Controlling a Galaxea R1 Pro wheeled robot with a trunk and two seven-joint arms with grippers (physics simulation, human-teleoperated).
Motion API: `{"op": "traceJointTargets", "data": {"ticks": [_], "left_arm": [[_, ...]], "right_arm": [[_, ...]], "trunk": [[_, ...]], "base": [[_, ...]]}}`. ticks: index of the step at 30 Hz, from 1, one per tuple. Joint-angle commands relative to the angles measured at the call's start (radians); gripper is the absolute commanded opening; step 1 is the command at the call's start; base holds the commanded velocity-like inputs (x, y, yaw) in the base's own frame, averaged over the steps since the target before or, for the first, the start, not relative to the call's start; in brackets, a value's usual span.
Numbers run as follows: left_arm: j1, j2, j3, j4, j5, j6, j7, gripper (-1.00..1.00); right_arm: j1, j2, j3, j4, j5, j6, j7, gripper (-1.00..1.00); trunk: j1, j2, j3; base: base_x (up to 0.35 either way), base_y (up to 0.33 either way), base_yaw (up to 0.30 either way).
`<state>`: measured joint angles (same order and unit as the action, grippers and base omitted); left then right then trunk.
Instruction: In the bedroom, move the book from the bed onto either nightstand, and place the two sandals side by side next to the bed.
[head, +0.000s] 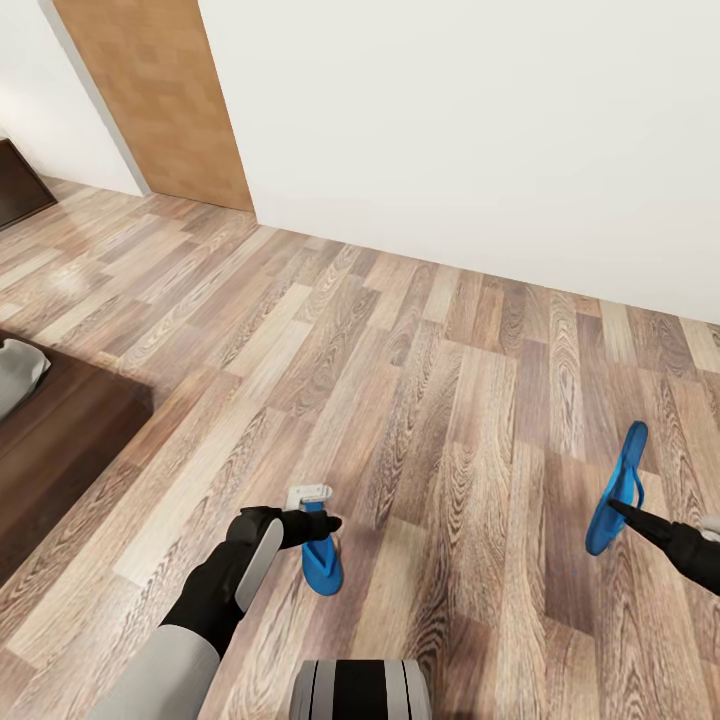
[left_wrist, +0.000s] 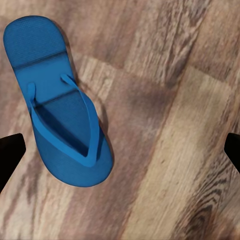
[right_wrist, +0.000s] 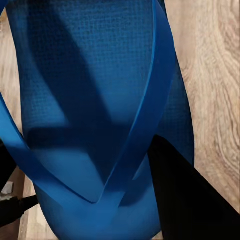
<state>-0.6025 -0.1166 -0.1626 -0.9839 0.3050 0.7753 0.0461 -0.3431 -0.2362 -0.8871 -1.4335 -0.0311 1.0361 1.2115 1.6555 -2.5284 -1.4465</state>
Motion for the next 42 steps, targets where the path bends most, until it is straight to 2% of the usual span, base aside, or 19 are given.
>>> {"op": "traceJointTargets", "data": {"ticks": [1, 9, 24, 33, 42], "left_arm": [[0.000, 0.000, 0.000, -0.001, 0.006, 0.004, 0.005, 1.00], [0.000, 0.000, 0.000, -0.002, 0.006, 0.004, 0.006, 1.00], [0.000, 0.000, 0.001, -0.002, 0.006, 0.004, 0.006, 1.00], [0.000, 0.000, 0.000, -0.002, 0.008, 0.004, 0.005, 1.00], [0.000, 0.000, 0.000, -0.002, 0.008, 0.004, 0.005, 1.00]], "right_arm": [[-0.001, 0.000, 0.000, 0.002, -0.013, 0.011, -0.002, -1.00], [-0.001, -0.001, -0.001, 0.028, -0.036, 0.011, 0.002, -1.00], [-0.001, -0.002, -0.002, 0.027, -0.036, 0.011, 0.002, -1.00], [-0.001, -0.002, -0.003, 0.022, -0.033, 0.011, 0.003, -1.00], [-0.001, -0.002, -0.003, 0.019, -0.032, 0.011, 0.003, -1.00]], "trunk": [[0.000, 0.000, -0.001], [0.000, 0.000, -0.001], [0.007, -0.004, -0.059], [0.007, -0.004, -0.058], [0.007, -0.004, -0.056]], "base": [[0.000, 0.000, 0.000], [0.000, 0.000, 0.000], [0.000, 0.000, 0.000], [0.000, 0.000, 0.011], [0.000, 0.000, 0.181]]}}
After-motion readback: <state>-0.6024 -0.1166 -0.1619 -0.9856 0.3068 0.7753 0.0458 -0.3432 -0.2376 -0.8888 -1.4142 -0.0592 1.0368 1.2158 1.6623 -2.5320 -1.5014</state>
